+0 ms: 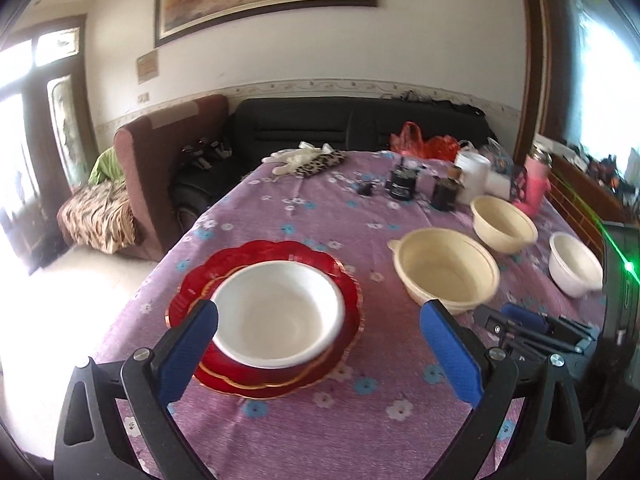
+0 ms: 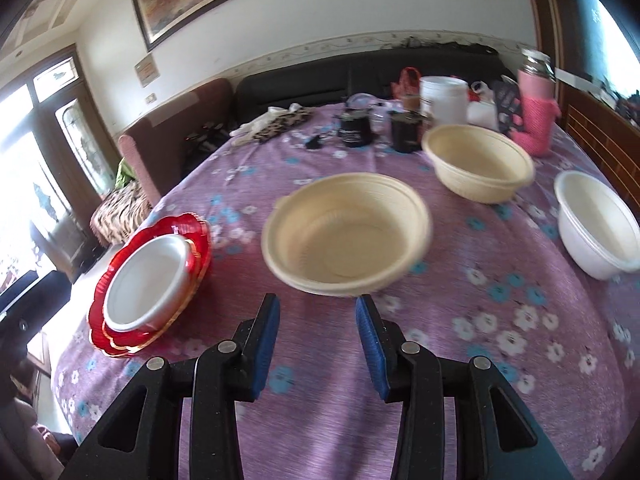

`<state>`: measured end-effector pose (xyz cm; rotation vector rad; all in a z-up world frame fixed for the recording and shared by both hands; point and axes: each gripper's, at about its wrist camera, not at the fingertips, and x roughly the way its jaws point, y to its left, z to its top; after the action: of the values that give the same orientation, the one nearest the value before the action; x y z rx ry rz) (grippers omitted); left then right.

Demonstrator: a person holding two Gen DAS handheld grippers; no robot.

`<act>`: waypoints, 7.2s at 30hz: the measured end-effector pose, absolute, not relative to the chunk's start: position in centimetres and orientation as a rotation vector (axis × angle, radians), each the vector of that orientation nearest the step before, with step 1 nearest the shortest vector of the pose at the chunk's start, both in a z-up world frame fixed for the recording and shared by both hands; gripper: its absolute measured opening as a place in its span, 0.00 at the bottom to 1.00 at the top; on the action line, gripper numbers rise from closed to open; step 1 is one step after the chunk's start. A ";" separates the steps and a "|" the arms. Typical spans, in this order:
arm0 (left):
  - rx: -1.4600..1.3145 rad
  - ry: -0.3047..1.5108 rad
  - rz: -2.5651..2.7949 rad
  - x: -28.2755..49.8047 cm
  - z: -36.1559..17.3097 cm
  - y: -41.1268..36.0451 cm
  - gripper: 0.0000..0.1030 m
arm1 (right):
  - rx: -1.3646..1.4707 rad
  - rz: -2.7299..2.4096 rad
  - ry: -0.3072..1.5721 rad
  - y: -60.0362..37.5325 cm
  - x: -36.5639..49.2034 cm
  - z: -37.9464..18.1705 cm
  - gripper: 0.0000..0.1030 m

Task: Organize plates and bowls
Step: 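Open both grippers and lift away from the white bowl, then move both grippers toward the beige bowl with small handles, then close the left gripper on the beige bowl rim while the right gripper grips beside it, then carry the handled beige bowl and lower it onto the red plate stack, then open both grippers and lift away from the handled bowl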

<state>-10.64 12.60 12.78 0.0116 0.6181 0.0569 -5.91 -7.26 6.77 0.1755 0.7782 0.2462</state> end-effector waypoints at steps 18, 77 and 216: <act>0.134 0.681 0.036 -8.3 11.2 7.5 0.98 | 0.267 0.171 0.773 -13.6 -3.9 5.9 0.42; 0.017 1.048 -0.146 11.0 3.4 3.1 0.23 | 0.307 0.188 0.905 -12.4 6.3 0.7 0.23; 0.047 0.659 -0.039 -9.4 14.1 9.2 0.83 | 0.122 0.091 0.727 -13.8 -6.5 6.7 0.74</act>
<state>-9.43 9.15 14.12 0.0465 0.6594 -0.0393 -6.49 -13.77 6.72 0.1225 0.7275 0.0910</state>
